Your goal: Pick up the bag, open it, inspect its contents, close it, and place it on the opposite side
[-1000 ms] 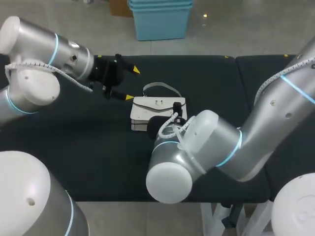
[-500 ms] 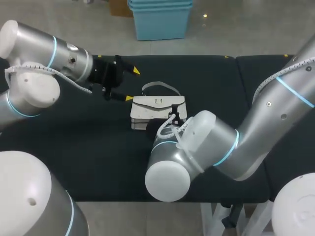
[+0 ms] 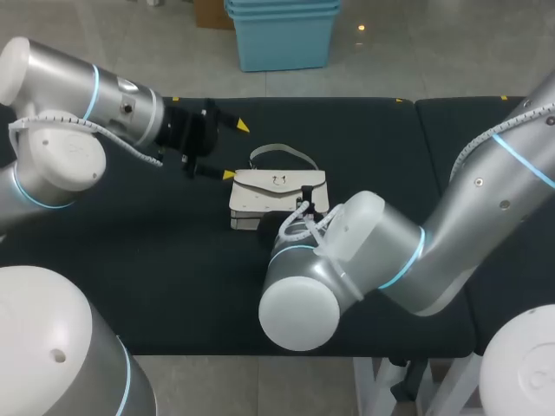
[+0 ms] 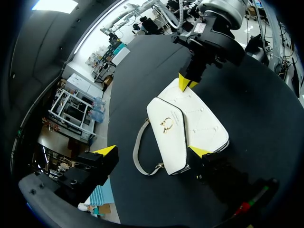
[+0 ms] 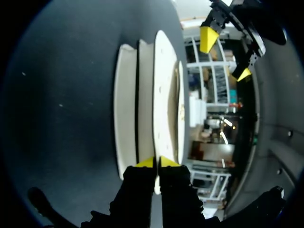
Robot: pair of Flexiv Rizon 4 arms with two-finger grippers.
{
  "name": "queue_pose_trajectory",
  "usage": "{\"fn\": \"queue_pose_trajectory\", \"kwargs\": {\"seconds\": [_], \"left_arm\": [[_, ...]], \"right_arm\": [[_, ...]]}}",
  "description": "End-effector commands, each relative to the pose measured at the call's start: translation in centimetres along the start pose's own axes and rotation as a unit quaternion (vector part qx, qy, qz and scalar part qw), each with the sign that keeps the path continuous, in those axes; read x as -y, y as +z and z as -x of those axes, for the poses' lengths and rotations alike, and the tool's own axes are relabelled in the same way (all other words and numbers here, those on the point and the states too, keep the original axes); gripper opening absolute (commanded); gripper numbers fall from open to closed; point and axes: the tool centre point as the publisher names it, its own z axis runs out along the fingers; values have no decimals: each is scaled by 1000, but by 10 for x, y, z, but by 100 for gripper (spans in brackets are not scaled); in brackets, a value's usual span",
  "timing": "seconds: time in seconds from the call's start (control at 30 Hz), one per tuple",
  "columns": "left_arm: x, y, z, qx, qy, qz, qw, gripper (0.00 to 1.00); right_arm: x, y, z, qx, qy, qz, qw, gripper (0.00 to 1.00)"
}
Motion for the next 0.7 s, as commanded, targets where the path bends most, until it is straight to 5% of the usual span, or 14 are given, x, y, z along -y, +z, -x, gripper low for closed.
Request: {"fn": "queue_pose_trajectory", "kwargs": {"seconds": [0.03, 0.43, 0.6, 0.7], "left_arm": [[1, 2, -4, 6, -1, -7, 1000, 100], [4, -1, -2, -6, -8, -16, 1000, 100], [17, 7, -23, -3, 31, -34, 999, 100], [17, 13, -29, 1, 35, -35, 999, 89]], "right_arm": [[4, 0, 1, -5, 3, 34, 999, 0], [4, 0, 1, -5, 3, 34, 999, 0], [4, 0, 1, -5, 3, 34, 999, 0], [4, 0, 1, -5, 3, 34, 999, 0]]}}
